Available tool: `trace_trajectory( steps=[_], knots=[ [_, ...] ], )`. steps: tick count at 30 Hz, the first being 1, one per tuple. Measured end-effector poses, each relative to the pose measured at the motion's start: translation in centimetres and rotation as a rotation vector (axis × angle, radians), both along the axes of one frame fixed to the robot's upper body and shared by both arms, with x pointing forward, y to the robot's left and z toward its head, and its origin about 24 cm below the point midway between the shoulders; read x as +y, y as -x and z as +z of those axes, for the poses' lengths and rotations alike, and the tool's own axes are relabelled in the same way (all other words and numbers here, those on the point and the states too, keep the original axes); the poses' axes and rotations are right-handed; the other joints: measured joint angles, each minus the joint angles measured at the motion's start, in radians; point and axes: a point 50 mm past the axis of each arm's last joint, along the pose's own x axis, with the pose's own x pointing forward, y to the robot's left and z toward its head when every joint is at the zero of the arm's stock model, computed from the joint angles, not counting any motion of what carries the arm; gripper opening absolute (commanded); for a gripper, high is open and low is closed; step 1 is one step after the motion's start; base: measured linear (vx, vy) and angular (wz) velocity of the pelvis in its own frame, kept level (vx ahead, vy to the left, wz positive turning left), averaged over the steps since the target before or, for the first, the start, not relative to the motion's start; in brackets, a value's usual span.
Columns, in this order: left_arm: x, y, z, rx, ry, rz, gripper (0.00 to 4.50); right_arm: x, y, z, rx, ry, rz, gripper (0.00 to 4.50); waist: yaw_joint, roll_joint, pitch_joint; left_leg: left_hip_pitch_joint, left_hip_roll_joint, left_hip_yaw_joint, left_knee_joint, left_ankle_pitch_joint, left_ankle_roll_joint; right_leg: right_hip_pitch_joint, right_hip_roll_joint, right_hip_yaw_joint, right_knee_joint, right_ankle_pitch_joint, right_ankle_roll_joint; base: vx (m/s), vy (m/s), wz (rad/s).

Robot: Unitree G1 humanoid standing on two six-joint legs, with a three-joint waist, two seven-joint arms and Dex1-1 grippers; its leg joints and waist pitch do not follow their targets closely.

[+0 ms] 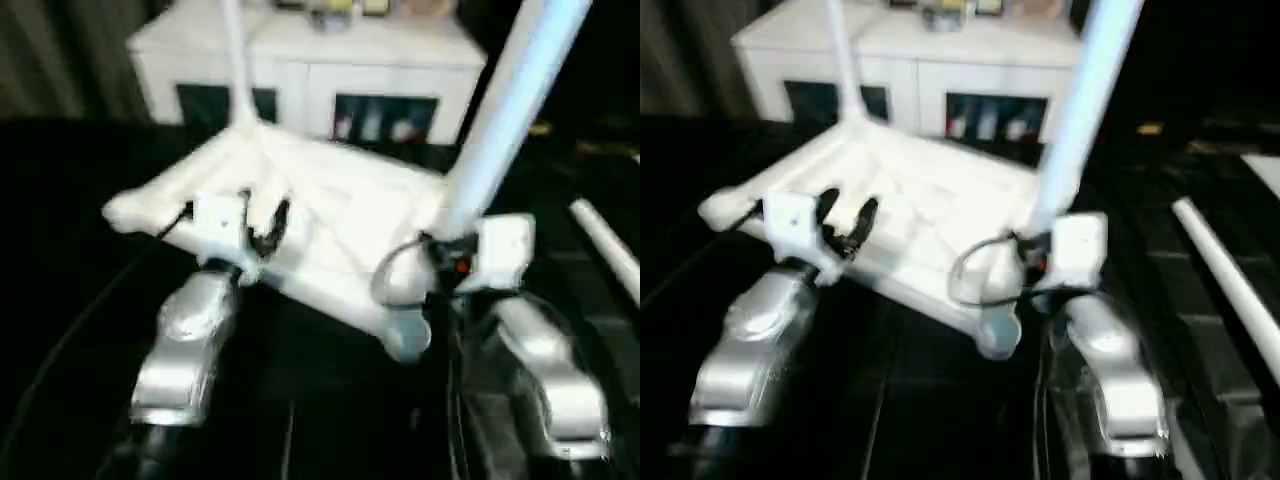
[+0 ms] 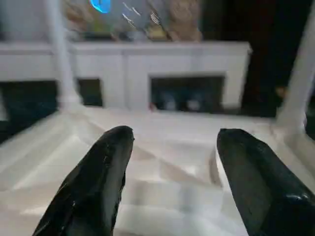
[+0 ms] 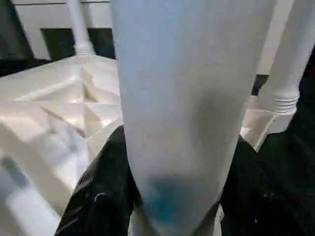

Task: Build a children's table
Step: Insert table leg to table base

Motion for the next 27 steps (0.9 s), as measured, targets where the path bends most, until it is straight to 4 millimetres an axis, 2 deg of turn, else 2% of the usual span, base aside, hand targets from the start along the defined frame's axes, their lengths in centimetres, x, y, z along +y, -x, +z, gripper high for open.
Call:
trace_trajectory(
  steps=[1,2,3,4,5,6,7,8,9,10,11,12,15,20,21,27],
  knots=[
    [-0.5,0.3,-0.2,0.008,-0.019,-0.073,3.20,-0.2,0.0,0.0,-0.001,0.006,-0.004,1.88,-0.002,-0.003,-0.002,0.000,-0.007,0.000,0.002,0.001,-0.001,-0.022,-0.010,0.003,-0.002,0.016,0.025,0.196,0.066,0.07],
    [-1.1,0.6,-0.5,0.015,-0.043,-0.153,3.20,-0.4,0.0,0.1,-0.002,0.010,-0.005,1.88,-0.004,-0.011,-0.006,-0.001,-0.017,0.000,0.005,-0.002,0.000,-0.045,-0.026,0.008,-0.015,0.036,0.050,0.139,0.045,-0.01],
    [-1.7,1.1,-0.8,0.021,-0.074,-0.255,3.20,-0.5,0.0,0.2,-0.007,0.016,0.008,1.88,-0.005,-0.033,-0.011,-0.004,-0.042,-0.001,0.010,-0.005,0.000,-0.073,-0.052,0.038,-0.050,0.062,0.058,0.000,0.000,0.00],
    [-2.1,1.4,-1.1,0.030,-0.091,-0.314,3.20,-0.6,0.0,0.2,-0.007,0.018,0.013,1.88,-0.009,-0.038,-0.013,-0.019,-0.052,-0.004,0.020,-0.004,0.002,-0.082,-0.056,0.056,-0.038,0.065,0.064,0.000,0.000,0.00],
    [-2.9,1.6,-1.2,0.034,-0.106,-0.380,3.20,-1.0,0.1,0.1,-0.003,0.020,0.016,1.88,-0.012,-0.039,-0.013,-0.028,-0.051,-0.002,0.023,-0.002,0.007,-0.084,-0.055,0.059,-0.036,0.063,0.063,0.000,0.000,0.00],
    [-3.6,1.9,-1.3,0.038,-0.132,-0.462,3.20,-1.4,0.3,0.1,0.001,0.025,0.024,1.88,-0.009,-0.039,-0.013,-0.028,-0.044,0.002,0.010,-0.003,0.006,-0.086,-0.048,0.055,-0.046,0.068,0.058,0.000,0.000,0.00],
    [-3.7,2.0,-1.5,0.047,-0.154,-0.501,3.20,-1.5,0.3,0.1,0.002,0.025,0.037,1.88,-0.008,-0.036,-0.013,-0.024,-0.034,0.004,-0.008,-0.006,-0.011,-0.084,-0.041,0.049,-0.059,0.076,0.055,0.000,0.000,0.00],
    [-3.4,2.0,-1.7,0.060,-0.175,-0.515,3.20,-1.5,0.3,0.2,-0.001,0.024,0.050,1.88,-0.006,-0.035,-0.013,-0.024,-0.025,0.004,-0.012,0.000,-0.021,-0.080,-0.033,0.047,-0.072,0.086,0.052,0.000,0.000,0.00],
    [-2.8,1.9,-2.0,0.078,-0.194,-0.518,3.20,-1.3,0.4,0.3,-0.008,0.020,0.074,1.88,-0.006,-0.030,-0.010,-0.020,-0.016,0.002,-0.014,0.004,-0.028,-0.070,-0.029,0.035,-0.091,0.098,0.046,0.000,0.000,0.00],
    [-2.5,1.8,-2.1,0.088,-0.201,-0.514,3.20,-1.1,0.5,0.5,-0.016,0.016,0.087,1.88,-0.007,-0.026,-0.007,-0.018,-0.009,0.003,-0.015,0.005,-0.029,-0.062,-0.030,0.026,-0.100,0.104,0.044,0.000,0.000,0.00],
    [-2.4,1.8,-2.2,0.093,-0.203,-0.514,3.20,-1.0,0.5,0.6,-0.023,0.015,0.092,1.88,-0.007,-0.024,-0.003,-0.010,0.000,0.013,-0.016,0.005,-0.032,-0.054,-0.029,0.023,-0.107,0.103,0.032,-0.055,-0.013,0.08],
    [-2.2,1.7,-2.4,0.111,-0.213,-0.542,3.20,-1.0,0.5,0.7,-0.025,0.017,0.104,1.88,-0.005,-0.023,0.002,-0.001,0.008,0.028,-0.017,0.006,-0.034,-0.045,-0.031,0.023,-0.108,0.104,0.030,-0.085,-0.007,0.13],
    [-1.6,1.5,-2.3,0.151,-0.276,-0.657,3.20,-1.5,0.6,1.0,-0.027,0.035,0.151,1.88,-0.003,-0.021,0.011,0.017,0.023,0.059,-0.020,0.006,-0.034,-0.031,-0.036,0.028,-0.110,0.100,0.037,-0.098,-0.005,0.13],
    [-1.8,1.0,-2.2,0.189,-0.325,-0.779,3.20,-2.0,0.7,1.2,-0.026,0.050,0.212,1.88,-0.006,-0.021,0.011,0.013,0.023,0.062,-0.027,0.014,-0.033,-0.031,-0.037,0.026,-0.122,0.102,0.034,-0.076,0.010,-0.01],
    [-1.9,0.9,-2.1,0.192,-0.331,-0.803,3.49,-2.0,0.9,1.2,-0.025,0.051,0.228,1.88,-0.006,-0.023,0.012,0.014,0.023,0.063,-0.028,0.019,-0.032,-0.031,-0.037,0.027,-0.122,0.104,0.030,0.000,0.000,0.00],
    [-1.7,-2.2,-1.3,0.202,-0.500,-0.873,3.92,-1.8,1.7,1.3,-0.002,0.069,0.377,1.88,-0.005,-0.026,0.014,0.013,0.023,0.065,-0.030,0.020,-0.031,-0.032,-0.038,0.027,-0.123,0.105,0.030,0.000,0.000,0.00]
  ],
)
